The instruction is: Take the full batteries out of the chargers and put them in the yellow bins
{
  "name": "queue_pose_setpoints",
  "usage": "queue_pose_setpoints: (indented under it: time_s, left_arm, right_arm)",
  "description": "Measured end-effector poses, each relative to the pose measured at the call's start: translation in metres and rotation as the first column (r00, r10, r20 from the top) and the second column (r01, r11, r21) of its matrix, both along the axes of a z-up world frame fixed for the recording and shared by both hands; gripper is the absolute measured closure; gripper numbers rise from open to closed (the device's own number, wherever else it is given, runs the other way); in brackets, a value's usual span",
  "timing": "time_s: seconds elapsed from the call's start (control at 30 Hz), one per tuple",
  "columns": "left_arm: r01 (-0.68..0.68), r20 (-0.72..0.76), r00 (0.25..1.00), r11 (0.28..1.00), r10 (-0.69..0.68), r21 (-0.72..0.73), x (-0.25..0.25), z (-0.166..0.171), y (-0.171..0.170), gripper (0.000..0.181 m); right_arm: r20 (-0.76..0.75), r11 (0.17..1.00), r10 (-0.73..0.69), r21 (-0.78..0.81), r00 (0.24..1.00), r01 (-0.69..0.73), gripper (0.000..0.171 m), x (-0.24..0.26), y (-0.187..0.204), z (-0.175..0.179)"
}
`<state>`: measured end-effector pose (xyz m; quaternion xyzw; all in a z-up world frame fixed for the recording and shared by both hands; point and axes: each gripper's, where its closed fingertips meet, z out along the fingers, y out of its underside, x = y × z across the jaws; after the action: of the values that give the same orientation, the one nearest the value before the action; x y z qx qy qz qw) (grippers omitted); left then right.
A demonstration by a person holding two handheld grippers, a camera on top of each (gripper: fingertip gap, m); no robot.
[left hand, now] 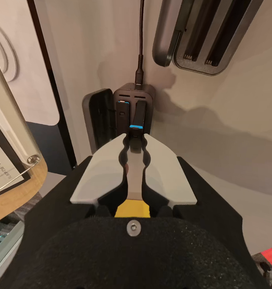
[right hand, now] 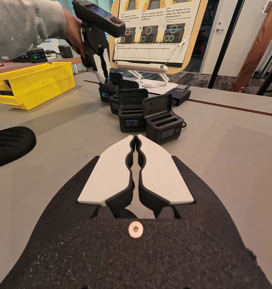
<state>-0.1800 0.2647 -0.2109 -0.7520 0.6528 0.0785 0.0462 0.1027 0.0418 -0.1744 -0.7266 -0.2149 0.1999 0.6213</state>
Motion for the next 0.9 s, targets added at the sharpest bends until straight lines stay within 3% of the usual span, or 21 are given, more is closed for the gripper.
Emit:
queue_pose_setpoints:
  time_s: [0.43, 0.77, 0.9]
  left_arm:
    - [0.076, -0.223, 0.972, 0.997, -0.074, -0.001, 0.003, -0.002, 0.005, 0.166]
    - [0.093, -0.057, 0.994, 0.995, -0.090, 0.046, 0.008, -0.009, 0.009, 0.159]
    - [0.082, 0.035, 0.996, 0.994, -0.085, 0.077, 0.010, 0.000, 0.010, 0.166]
  right_arm:
    - [-0.020, 1.000, 0.008, 0.004, 1.000, -0.008, 0.171, 0.001, -0.001, 0.002]
    - [-0.051, 1.000, 0.024, -0.001, 0.998, -0.024, 0.171, 0.001, -0.002, 0.003]
    - [-0.054, 1.000, 0.028, -0.003, 0.998, -0.028, 0.171, 0.001, -0.002, 0.003]
